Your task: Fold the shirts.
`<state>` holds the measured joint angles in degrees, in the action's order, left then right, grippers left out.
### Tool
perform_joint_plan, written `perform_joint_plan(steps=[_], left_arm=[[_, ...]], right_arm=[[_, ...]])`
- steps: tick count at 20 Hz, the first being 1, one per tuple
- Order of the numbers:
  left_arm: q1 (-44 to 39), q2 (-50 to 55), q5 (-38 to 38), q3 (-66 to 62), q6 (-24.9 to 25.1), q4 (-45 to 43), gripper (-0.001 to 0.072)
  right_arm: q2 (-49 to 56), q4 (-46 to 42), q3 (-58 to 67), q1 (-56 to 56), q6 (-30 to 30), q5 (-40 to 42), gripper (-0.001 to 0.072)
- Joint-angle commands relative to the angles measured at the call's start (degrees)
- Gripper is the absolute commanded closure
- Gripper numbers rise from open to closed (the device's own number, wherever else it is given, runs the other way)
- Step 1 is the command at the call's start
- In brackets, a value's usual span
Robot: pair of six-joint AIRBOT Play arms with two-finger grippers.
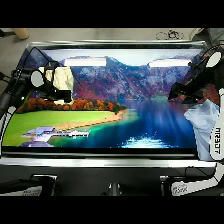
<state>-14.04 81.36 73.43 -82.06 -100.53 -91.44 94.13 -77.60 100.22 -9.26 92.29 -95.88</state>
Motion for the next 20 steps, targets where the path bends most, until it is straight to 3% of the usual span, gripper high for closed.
perform_joint_plan(steps=[1, 14, 18, 20], left_arm=[[0.02, 0.02, 0.0, 0.02, 0.0, -0.02, -0.0009], [0.02, 0.02, 0.0, 0.02, -0.02, -0.02, -0.0009], [0.0, 0.74, -13.73, 0.33, -1.07, 1.51, -0.0009], [0.44, 2.19, -21.22, 0.02, -2.47, -2.6, -0.0008]], right_arm=[[0.04, 0.02, 0.0, 0.07, 0.02, -0.02, 0.0042], [0.04, 0.02, 0.0, 0.07, 0.02, 0.0, 0.0042], [0.04, 0.5, 0.0, 0.07, 0.07, 7.85, 0.0042], [0.04, 0.52, 0.0, 0.07, 2.19, 10.29, 0.0042]])
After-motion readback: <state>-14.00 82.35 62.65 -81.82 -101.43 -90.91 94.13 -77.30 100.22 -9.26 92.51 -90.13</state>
